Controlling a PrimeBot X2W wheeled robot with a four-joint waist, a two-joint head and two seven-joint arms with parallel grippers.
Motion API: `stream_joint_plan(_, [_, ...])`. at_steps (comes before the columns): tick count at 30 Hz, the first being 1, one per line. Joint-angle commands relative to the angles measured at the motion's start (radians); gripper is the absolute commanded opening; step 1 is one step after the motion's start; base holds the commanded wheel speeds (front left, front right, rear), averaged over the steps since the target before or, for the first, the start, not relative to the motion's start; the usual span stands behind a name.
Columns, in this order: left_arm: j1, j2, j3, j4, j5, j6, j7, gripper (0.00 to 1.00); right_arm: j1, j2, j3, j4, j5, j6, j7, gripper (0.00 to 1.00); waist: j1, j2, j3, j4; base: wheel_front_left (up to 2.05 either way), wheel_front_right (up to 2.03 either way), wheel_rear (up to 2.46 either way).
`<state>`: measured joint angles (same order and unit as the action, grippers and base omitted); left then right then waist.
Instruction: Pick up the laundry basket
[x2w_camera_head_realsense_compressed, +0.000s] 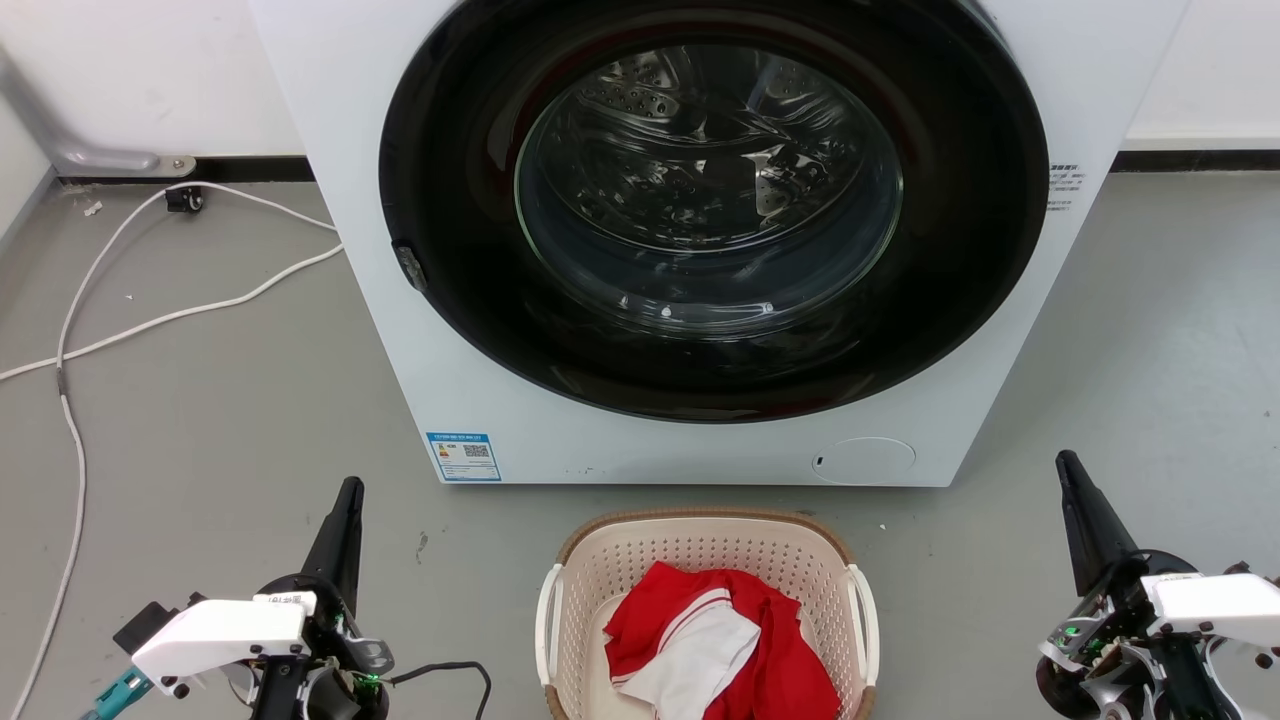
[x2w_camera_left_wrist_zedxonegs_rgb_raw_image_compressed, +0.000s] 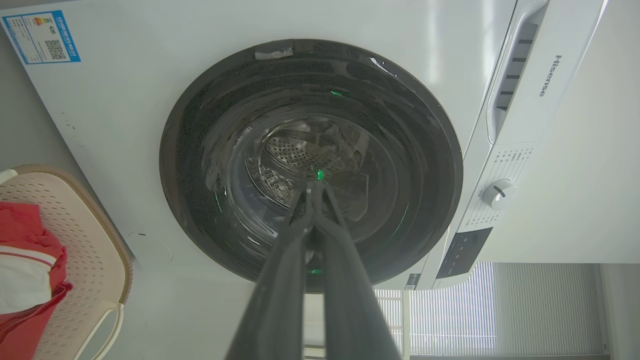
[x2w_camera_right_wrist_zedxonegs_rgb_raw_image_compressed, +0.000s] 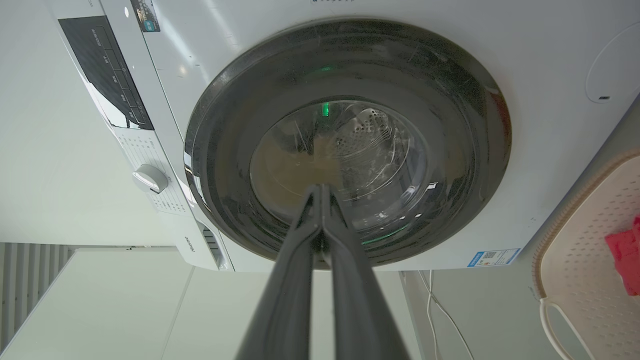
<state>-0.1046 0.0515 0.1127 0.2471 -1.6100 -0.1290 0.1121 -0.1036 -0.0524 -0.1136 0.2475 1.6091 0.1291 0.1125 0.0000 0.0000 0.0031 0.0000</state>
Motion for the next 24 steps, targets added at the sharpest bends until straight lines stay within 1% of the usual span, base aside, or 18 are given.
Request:
stream_joint_plan(1, [-0.011, -0.001, 0.003, 0.001, 0.003, -0.003, 0.004, 0.0, -0.013, 0.004, -0.001, 0.001, -0.003, 0.003, 0.003, 0.0, 0.0, 0.0, 0.0, 0.0, 0.0, 0.0, 0.0])
stream_joint_plan(20, [-0.011, -0.001, 0.003, 0.001, 0.004, -0.003, 0.003, 0.0, -0.013, 0.004, -0.001, 0.001, -0.003, 0.003, 0.003, 0.0, 0.0, 0.0, 0.0, 0.0, 0.0, 0.0, 0.0])
stream_joint_plan(21, [0.001, 0.0, -0.001, 0.003, 0.0, 0.0, 0.0, 1.0, 0.002, 0.0, 0.0, 0.002, 0.0, 0.0, -0.001, 1.0, 0.0, 0.0, 0.0, 0.0, 0.0, 0.0, 0.0])
stream_joint_plan(24, [0.004, -0.001, -0.015, -0.001, 0.005, 0.0, -0.011, 1.0, 0.007, 0.0, 0.007, -0.003, -0.005, 0.0, -0.012, 1.0, 0.0, 0.0, 0.0, 0.0, 0.0, 0.0, 0.0])
